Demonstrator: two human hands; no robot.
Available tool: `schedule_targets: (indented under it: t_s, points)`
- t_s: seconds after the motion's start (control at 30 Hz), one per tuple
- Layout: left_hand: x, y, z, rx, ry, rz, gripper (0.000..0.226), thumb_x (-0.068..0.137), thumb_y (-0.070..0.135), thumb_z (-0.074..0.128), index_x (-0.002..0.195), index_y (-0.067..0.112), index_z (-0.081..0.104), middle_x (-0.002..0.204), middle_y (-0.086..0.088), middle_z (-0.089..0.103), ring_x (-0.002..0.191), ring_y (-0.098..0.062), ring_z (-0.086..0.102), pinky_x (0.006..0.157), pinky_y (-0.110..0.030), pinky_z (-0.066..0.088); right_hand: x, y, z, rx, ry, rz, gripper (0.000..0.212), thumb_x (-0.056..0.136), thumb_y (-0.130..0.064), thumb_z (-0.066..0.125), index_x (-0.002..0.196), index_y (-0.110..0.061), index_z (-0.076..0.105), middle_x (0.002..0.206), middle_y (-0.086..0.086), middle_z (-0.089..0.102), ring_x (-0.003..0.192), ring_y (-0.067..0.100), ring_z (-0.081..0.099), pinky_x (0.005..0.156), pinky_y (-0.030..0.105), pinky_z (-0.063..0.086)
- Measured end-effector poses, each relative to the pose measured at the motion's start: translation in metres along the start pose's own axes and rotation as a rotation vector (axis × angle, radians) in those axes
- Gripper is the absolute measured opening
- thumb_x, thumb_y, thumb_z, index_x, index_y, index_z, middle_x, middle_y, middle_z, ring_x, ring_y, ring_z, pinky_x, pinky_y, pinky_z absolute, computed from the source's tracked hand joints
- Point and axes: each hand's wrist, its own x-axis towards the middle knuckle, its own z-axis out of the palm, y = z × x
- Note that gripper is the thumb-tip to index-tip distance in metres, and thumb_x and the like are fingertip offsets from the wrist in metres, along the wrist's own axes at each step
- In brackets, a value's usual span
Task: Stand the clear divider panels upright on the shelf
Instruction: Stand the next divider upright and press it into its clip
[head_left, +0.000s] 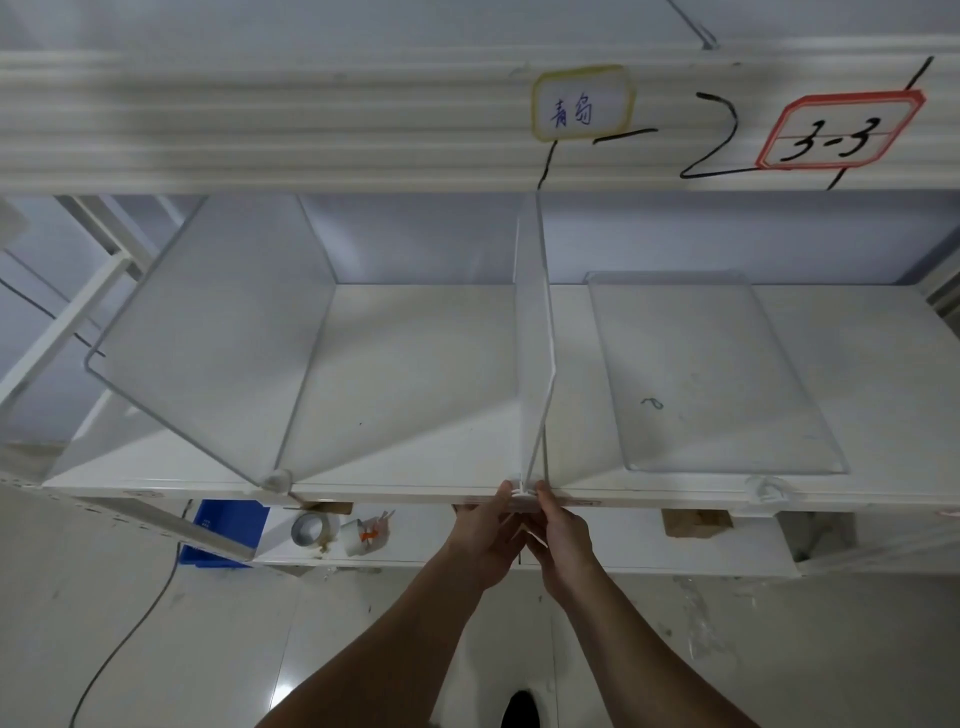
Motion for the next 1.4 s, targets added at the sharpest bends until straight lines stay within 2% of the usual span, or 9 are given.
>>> schedule_targets:
  t_s: [0.13, 0.3, 0.37, 0.5, 0.67, 0.87, 1.07, 1.3, 1.4]
  points:
    - [0.007, -0.003, 0.001, 0.023, -0.02, -0.023, 0.048, 0.096, 0.024, 0.068, 0.135, -0.002, 0.06, 0.137, -0.028, 0.062, 0.109, -0.033, 0.068, 0.08, -0.037, 0.06, 0.0, -0.001, -0.004, 0.014, 0.003, -0.004, 0.039, 0.091, -0.04, 0.07, 0.11, -0.006, 0.075, 0.103, 0.013, 0.08, 0.097, 0.025, 0.075, 0.074, 0.033, 0.056]
    - [0.021, -0.009, -0.009, 0.112, -0.041, -0.021, 0.088, 0.071, 0.046, 0.09, 0.137, -0.002, 0.058, 0.142, -0.029, 0.057, 0.132, -0.043, 0.056, 0.117, -0.054, 0.039, 0.003, -0.001, -0.006, -0.004, 0.015, -0.023, 0.039, 0.092, -0.04, 0.07, 0.112, -0.007, 0.074, 0.104, 0.013, 0.08, 0.096, 0.025, 0.076, 0.072, 0.033, 0.056]
    - [0.026, -0.01, -0.013, 0.083, -0.04, -0.054, 0.082, 0.076, 0.043, 0.087, 0.138, -0.003, 0.059, 0.146, -0.03, 0.053, 0.138, -0.043, 0.05, 0.119, -0.053, 0.034, 0.005, 0.001, -0.007, -0.013, 0.016, -0.036, 0.039, 0.091, -0.04, 0.069, 0.112, -0.007, 0.074, 0.105, 0.013, 0.079, 0.098, 0.026, 0.075, 0.076, 0.035, 0.057]
    - [0.02, -0.006, -0.002, 0.08, -0.041, -0.114, 0.043, 0.092, 0.035, 0.072, 0.122, 0.007, 0.062, 0.124, -0.016, 0.065, 0.117, -0.031, 0.061, 0.111, -0.045, 0.046, 0.01, 0.003, -0.01, -0.018, 0.034, -0.054, 0.039, 0.09, -0.041, 0.07, 0.11, -0.008, 0.076, 0.105, 0.014, 0.079, 0.101, 0.029, 0.075, 0.089, 0.042, 0.057]
    - [0.019, -0.01, 0.01, 0.079, -0.083, -0.038, 0.085, 0.069, 0.03, 0.094, 0.137, -0.005, 0.057, 0.141, -0.033, 0.056, 0.125, -0.042, 0.06, 0.103, -0.049, 0.049, 0.012, -0.003, -0.023, 0.036, 0.031, -0.06, 0.04, 0.093, -0.037, 0.068, 0.114, -0.004, 0.073, 0.109, 0.017, 0.078, 0.105, 0.029, 0.074, 0.079, 0.034, 0.056]
    - [0.011, -0.008, 0.017, 0.127, -0.056, -0.041, 0.074, 0.078, 0.032, 0.087, 0.136, -0.003, 0.057, 0.141, -0.03, 0.058, 0.131, -0.044, 0.057, 0.096, -0.045, 0.051, 0.004, -0.01, -0.026, 0.025, 0.014, -0.057, 0.039, 0.095, -0.036, 0.066, 0.116, -0.004, 0.072, 0.109, 0.016, 0.078, 0.105, 0.027, 0.073, 0.075, 0.032, 0.056]
    - [-0.003, -0.006, 0.017, 0.391, 0.027, 0.004, 0.072, 0.069, 0.061, 0.084, 0.122, 0.014, 0.073, 0.127, -0.018, 0.071, 0.122, -0.034, 0.066, 0.112, -0.052, 0.042, -0.007, -0.013, -0.025, -0.204, 0.053, -0.107, 0.03, 0.099, -0.047, 0.056, 0.098, -0.02, 0.07, 0.103, 0.008, 0.076, 0.097, 0.02, 0.072, 0.073, 0.032, 0.056]
    - [-0.034, -0.002, 0.025, 0.743, 0.156, 0.085, 0.047, 0.098, 0.052, 0.057, 0.117, 0.009, 0.065, 0.103, -0.01, 0.068, 0.083, -0.018, 0.065, 0.066, -0.023, 0.054, -0.027, -0.032, -0.073, -0.443, 0.016, -0.095, 0.033, 0.1, -0.043, 0.056, 0.111, -0.012, 0.065, 0.106, 0.006, 0.072, 0.101, 0.026, 0.071, 0.089, 0.041, 0.059]
    - [-0.054, -0.003, 0.02, 0.964, 0.147, 0.151, 0.032, 0.102, 0.036, 0.054, 0.111, 0.008, 0.068, 0.099, -0.01, 0.068, 0.084, -0.022, 0.064, 0.074, -0.028, 0.052, -0.039, -0.035, -0.118, -0.519, 0.052, -0.067, 0.035, 0.101, -0.034, 0.058, 0.12, -0.006, 0.064, 0.108, 0.008, 0.074, 0.1, 0.027, 0.071, 0.092, 0.044, 0.058]
